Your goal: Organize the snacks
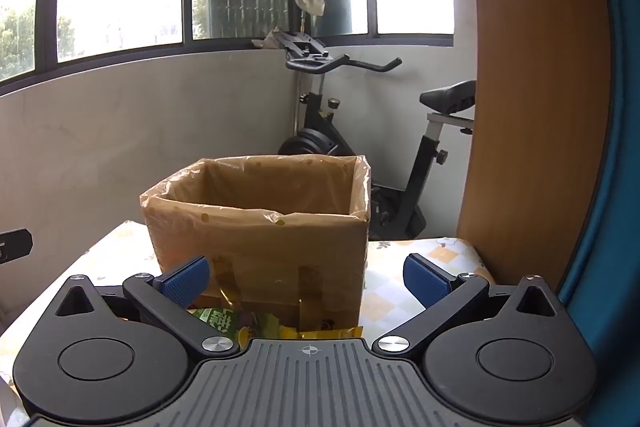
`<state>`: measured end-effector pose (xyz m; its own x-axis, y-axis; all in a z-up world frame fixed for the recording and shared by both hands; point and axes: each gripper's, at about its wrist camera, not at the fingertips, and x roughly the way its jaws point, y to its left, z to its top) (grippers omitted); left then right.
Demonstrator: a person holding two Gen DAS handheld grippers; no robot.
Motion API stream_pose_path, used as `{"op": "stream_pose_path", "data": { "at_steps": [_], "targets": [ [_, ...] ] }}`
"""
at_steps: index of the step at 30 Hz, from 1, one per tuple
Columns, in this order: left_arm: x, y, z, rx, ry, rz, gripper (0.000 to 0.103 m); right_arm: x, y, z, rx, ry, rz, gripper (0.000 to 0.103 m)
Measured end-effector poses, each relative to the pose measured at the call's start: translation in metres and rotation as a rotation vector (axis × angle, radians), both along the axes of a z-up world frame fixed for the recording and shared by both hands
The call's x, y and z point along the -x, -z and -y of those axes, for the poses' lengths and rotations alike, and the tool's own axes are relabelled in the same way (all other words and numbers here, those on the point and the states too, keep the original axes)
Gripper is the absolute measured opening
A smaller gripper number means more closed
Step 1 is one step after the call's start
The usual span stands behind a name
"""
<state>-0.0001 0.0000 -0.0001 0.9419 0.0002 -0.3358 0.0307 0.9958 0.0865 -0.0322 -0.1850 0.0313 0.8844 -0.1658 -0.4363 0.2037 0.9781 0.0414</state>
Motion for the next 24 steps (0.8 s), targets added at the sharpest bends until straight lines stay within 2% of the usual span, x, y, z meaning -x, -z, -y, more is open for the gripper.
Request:
{"op": "stream_pose_path", "data": {
  "at_steps": [24],
  "targets": [
    [-0.0025,0.0012,0.0009,0.001,-0.004,0.000,0.103,-0.0001,0.0012,-0.0012,0.003,0.001,-0.001,0.103]
  ]
}}
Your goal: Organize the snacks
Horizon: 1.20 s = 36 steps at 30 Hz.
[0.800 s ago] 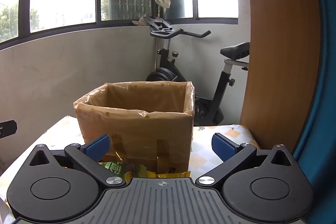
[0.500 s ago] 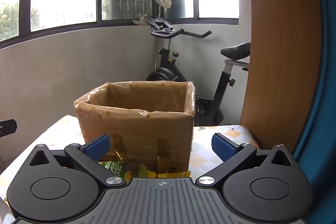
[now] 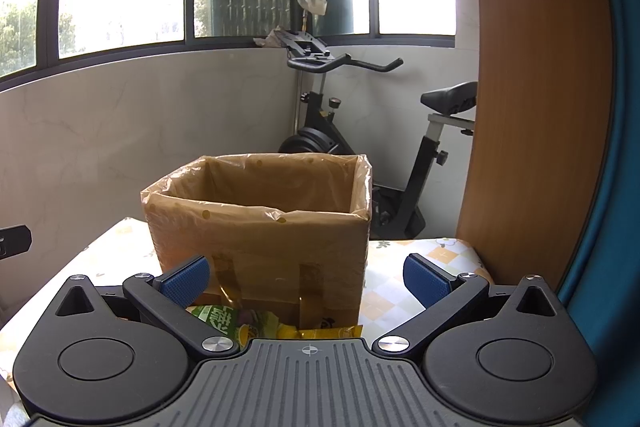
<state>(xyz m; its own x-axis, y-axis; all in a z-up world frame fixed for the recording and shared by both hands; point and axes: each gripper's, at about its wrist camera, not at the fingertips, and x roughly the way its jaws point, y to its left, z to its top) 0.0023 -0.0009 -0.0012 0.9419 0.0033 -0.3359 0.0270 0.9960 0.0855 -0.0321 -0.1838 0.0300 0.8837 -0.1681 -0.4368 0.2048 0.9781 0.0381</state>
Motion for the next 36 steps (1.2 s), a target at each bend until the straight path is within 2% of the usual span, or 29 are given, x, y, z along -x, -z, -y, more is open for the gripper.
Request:
{"op": "stream_pose_path", "data": {
  "at_steps": [20,24,29,31,36],
  "targets": [
    [0.000,0.002,-0.002,-0.001,-0.001,-0.003,0.103,0.000,0.002,-0.001,0.000,0.000,0.004,0.103],
    [-0.002,0.008,-0.003,0.017,0.000,-0.030,0.103,0.002,0.009,0.003,-0.018,-0.003,0.011,0.103],
    [-0.004,0.017,-0.004,0.002,-0.023,-0.047,0.103,0.003,0.023,0.008,-0.023,0.006,0.037,0.103],
    [-0.007,0.020,-0.004,0.030,-0.024,-0.133,0.103,0.002,0.030,0.008,-0.022,0.012,0.043,0.103],
    [-0.010,0.036,-0.001,0.025,-0.003,-0.182,0.103,-0.004,0.058,0.007,-0.038,0.027,0.028,0.103]
  ]
}}
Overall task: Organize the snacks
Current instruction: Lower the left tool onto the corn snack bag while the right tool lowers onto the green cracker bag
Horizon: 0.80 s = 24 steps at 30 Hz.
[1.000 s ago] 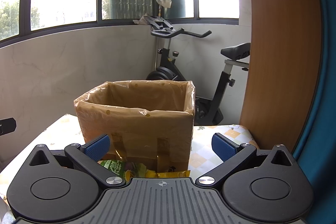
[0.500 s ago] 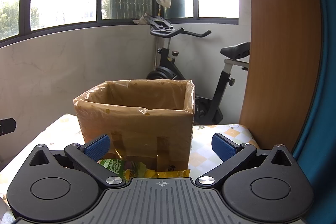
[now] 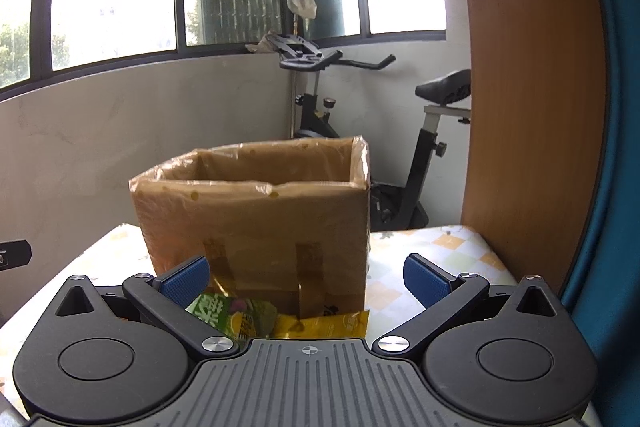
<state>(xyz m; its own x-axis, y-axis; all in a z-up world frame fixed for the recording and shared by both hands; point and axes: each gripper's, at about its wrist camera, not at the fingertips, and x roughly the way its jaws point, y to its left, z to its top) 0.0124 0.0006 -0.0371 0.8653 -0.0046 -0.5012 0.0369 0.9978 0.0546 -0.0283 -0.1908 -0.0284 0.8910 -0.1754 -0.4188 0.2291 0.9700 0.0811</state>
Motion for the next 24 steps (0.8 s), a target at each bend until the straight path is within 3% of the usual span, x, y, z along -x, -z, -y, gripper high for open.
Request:
{"op": "stream_pose_path", "data": {
  "at_steps": [5,11,19,24],
  "targets": [
    [-0.012,0.026,-0.002,0.072,0.048,0.054,0.102,-0.005,0.030,-0.005,0.022,-0.005,-0.059,0.103],
    [-0.021,0.049,-0.012,0.101,0.062,-0.020,0.102,-0.011,0.059,-0.008,0.045,-0.010,-0.119,0.103],
    [-0.013,0.088,-0.029,0.059,0.196,-0.111,0.098,-0.009,0.082,-0.004,0.036,-0.018,-0.140,0.103],
    [-0.022,0.103,-0.033,0.019,0.189,-0.152,0.096,-0.012,0.091,-0.001,0.017,-0.014,-0.150,0.103]
  ]
}}
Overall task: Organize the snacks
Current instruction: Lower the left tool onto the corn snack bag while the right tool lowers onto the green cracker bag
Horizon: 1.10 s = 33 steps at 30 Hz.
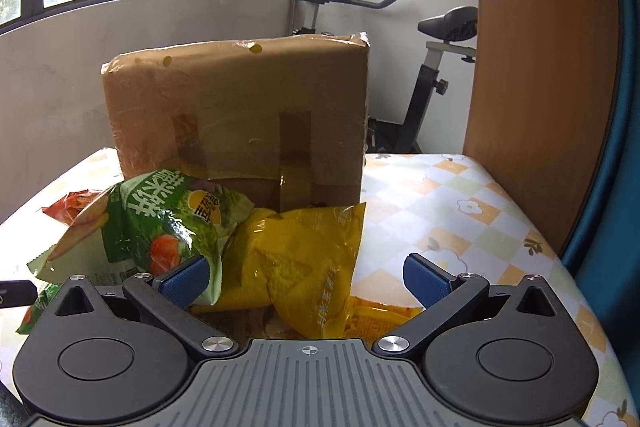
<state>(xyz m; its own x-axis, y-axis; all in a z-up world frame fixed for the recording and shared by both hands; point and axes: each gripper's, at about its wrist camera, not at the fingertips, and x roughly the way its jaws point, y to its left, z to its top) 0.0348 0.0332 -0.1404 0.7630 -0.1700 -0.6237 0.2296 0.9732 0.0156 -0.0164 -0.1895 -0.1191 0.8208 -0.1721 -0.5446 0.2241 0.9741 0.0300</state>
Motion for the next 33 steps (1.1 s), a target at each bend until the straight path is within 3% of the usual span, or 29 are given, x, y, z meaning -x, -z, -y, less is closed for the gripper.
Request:
{"op": "stream_pose_path", "data": {
  "at_steps": [6,10,17,21,23,24,26,27,30,33],
  "targets": [
    [-0.019,0.015,0.010,0.045,0.016,-0.037,0.096,0.000,0.003,-0.002,0.008,-0.016,-0.001,0.103],
    [-0.030,0.030,0.020,0.013,0.033,-0.027,0.098,0.000,0.003,0.000,0.002,-0.015,-0.002,0.103],
    [-0.036,0.043,0.022,0.045,0.051,0.005,0.095,-0.006,0.004,-0.003,0.012,-0.021,-0.016,0.103],
    [-0.027,0.035,0.024,0.013,0.067,0.041,0.077,-0.011,0.001,-0.009,0.030,-0.026,-0.016,0.103],
    [-0.024,0.033,0.022,0.017,0.047,0.050,0.075,-0.011,0.000,-0.011,0.030,-0.031,-0.010,0.103],
    [-0.022,0.032,0.021,0.027,0.040,0.052,0.051,-0.011,0.000,-0.012,0.031,-0.034,-0.009,0.103],
    [-0.020,0.024,0.018,0.048,0.020,0.078,0.041,-0.012,-0.001,-0.014,0.035,-0.039,-0.013,0.103],
    [-0.020,0.021,0.017,0.052,0.012,0.081,0.031,-0.012,-0.002,-0.015,0.038,-0.043,-0.015,0.103],
    [-0.022,0.021,0.013,0.073,0.000,0.070,0.027,-0.012,-0.005,-0.018,0.046,-0.051,-0.009,0.103],
    [-0.022,0.023,0.015,0.067,-0.007,0.073,0.032,-0.012,-0.009,-0.021,0.056,-0.054,-0.001,0.103]
  ]
}}
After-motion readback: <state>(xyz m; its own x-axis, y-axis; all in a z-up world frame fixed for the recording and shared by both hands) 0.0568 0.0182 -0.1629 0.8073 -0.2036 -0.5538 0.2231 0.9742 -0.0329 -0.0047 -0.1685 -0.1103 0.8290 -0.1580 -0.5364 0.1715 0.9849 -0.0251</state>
